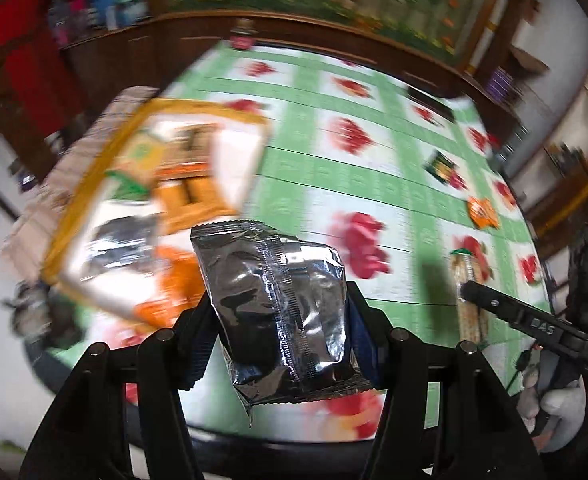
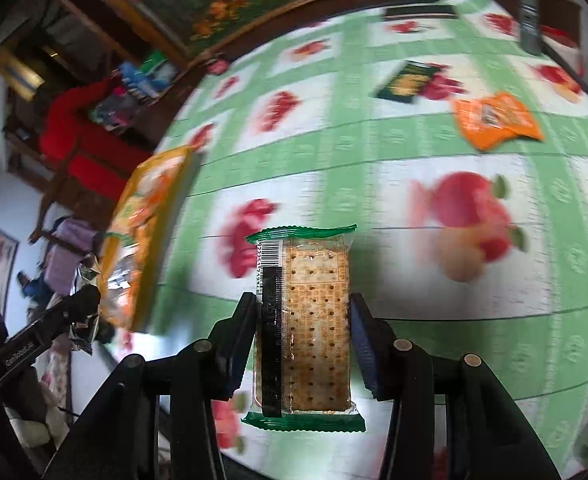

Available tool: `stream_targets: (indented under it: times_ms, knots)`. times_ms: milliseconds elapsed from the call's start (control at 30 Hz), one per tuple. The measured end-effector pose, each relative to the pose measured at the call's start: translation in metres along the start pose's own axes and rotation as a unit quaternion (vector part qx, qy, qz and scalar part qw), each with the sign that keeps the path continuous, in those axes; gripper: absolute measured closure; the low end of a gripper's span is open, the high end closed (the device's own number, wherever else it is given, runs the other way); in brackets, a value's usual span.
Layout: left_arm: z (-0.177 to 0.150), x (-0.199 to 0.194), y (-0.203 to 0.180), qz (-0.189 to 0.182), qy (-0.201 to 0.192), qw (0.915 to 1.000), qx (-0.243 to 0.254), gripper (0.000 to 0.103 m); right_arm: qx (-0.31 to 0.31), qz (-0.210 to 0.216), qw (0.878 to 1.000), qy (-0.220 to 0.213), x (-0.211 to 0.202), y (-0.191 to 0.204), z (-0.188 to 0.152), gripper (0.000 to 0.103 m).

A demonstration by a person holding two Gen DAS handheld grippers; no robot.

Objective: Organize snacks
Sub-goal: 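Carry the silver packet and cracker pack over the tray with both tools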

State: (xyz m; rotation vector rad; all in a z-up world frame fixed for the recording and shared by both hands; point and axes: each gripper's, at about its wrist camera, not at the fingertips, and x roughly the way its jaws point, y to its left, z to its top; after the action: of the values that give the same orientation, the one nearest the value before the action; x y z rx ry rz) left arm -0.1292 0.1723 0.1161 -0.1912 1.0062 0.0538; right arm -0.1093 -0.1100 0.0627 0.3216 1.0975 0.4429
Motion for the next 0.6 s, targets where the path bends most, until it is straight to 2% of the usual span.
stream_targets:
  times_ms: [167, 300, 600]
  knots:
    - [0.003, -0.016, 0.034, 0.022, -0.022, 0.9989, -0.034, 0.045, -0.038, 0.036, 0.999, 0.001, 0.0, 0.046, 0.008, 0.056]
    - [0.015, -0.017, 0.057, 0.035, -0.036, 0.9981, -0.036, 0.045, -0.066, 0.051, 0.996, 0.004, 0.005, 0.086, 0.018, 0.056]
    - [0.048, 0.017, 0.106, 0.05, -0.02, 0.9982, -0.027, 0.045, -0.114, 0.062, 0.991, 0.034, 0.055, 0.182, 0.046, 0.056]
